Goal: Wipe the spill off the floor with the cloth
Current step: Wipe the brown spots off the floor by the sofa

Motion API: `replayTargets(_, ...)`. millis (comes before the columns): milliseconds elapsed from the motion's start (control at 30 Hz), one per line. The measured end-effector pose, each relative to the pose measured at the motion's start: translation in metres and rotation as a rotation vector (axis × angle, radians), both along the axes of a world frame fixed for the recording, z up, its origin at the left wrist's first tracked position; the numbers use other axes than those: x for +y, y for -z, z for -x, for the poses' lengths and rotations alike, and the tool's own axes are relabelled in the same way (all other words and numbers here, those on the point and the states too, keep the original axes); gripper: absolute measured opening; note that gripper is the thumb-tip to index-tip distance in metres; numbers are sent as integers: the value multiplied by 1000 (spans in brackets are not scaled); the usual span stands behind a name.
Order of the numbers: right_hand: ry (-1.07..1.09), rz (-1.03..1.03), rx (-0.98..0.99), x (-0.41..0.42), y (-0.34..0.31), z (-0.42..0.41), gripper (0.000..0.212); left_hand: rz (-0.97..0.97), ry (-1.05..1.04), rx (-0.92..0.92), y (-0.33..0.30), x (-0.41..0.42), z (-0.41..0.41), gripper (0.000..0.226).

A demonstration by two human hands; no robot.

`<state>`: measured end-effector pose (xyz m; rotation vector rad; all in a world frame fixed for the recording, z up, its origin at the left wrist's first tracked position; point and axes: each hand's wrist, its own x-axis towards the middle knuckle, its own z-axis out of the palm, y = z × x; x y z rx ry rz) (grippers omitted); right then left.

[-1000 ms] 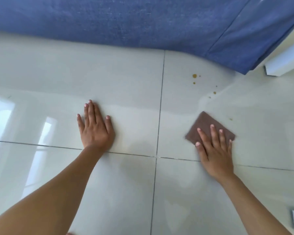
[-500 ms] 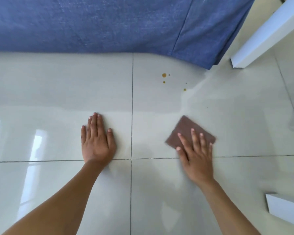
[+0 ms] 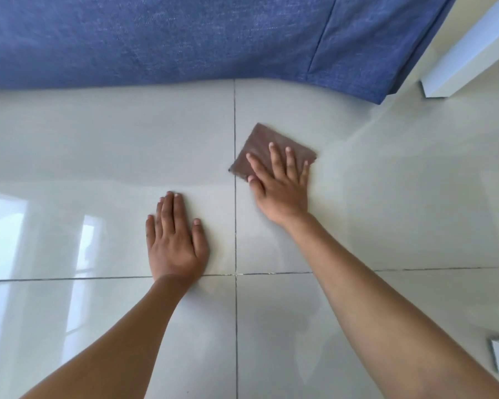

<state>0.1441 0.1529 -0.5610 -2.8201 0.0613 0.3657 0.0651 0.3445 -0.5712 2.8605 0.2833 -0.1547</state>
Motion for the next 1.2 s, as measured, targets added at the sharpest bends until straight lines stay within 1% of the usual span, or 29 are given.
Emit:
replayTargets(67, -65, 22, -64, -13, 3, 49, 52, 1, -2, 3, -1, 0, -1, 66)
replayTargets(100, -41, 41, -83, -29, 4, 67, 52, 1, -3, 4, 0, 0, -1, 66)
replayTargets(200, 175, 122, -34, -85, 3, 81, 55, 5, -7, 3, 0, 0, 0, 66)
replayTargets(267, 359, 127, 29, -108, -1, 53, 54, 4, -7, -3, 1, 0, 0, 66)
replayTargets(333, 500, 90, 74, -112, -4, 7, 52, 4, -10, -2, 1, 0, -1, 65)
replayTargets(400, 524, 67, 131, -96, -4, -45, 53, 4, -10, -1, 2, -1, -1, 64)
replayTargets(467, 416, 46, 163, -62, -6, -80, 53, 8, -6, 3, 2, -1, 0, 65)
replayTargets(533, 217, 32, 133, -17, -4, -86, 53, 10, -4, 7, 1, 0, -1, 67)
replayTargets(567, 93, 27, 110, 4, -2, -78, 53, 8, -6, 6, 1, 0, -1, 67)
replayTargets(633, -161, 42, 27, 29, 1, -34, 52, 11, -9, 2, 1, 1, -1, 68)
replayTargets(700, -358, 57, -58, 20, 2, 27, 52, 24, -5, -1, 0, 2, -1, 68)
replayTargets(767, -461, 83, -43, -23, 3, 77, 49, 32, 1, 1, 0, 2, -1, 67)
replayTargets(800, -479, 115, -27, -51, 4, 91, 49, 30, 1, 5, 1, 2, -1, 66)
replayTargets(833, -452, 155, -22, -79, 4, 95, 51, 29, -2, 7, 2, 3, -1, 65)
replayTargets(867, -371, 193, -5, -103, 3, 91, 53, 28, -4, 5, 3, 3, -1, 65)
replayTargets(967, -13, 233, 19, -131, 2, 43, 61, 25, -7, -3, 3, 2, 0, 65)
replayTargets(1033, 160, 192, 23, -122, 1, -3, 58, 26, -5, 4, 3, 2, -1, 66)
replayTargets(1067, 212, 163, 31, -113, 1, -27, 54, 27, -4, 7, 4, 2, -1, 66)
replayTargets(1200, 280, 112, 92, -58, -1, -99, 54, 28, -5, -1, 4, 1, 0, 66)
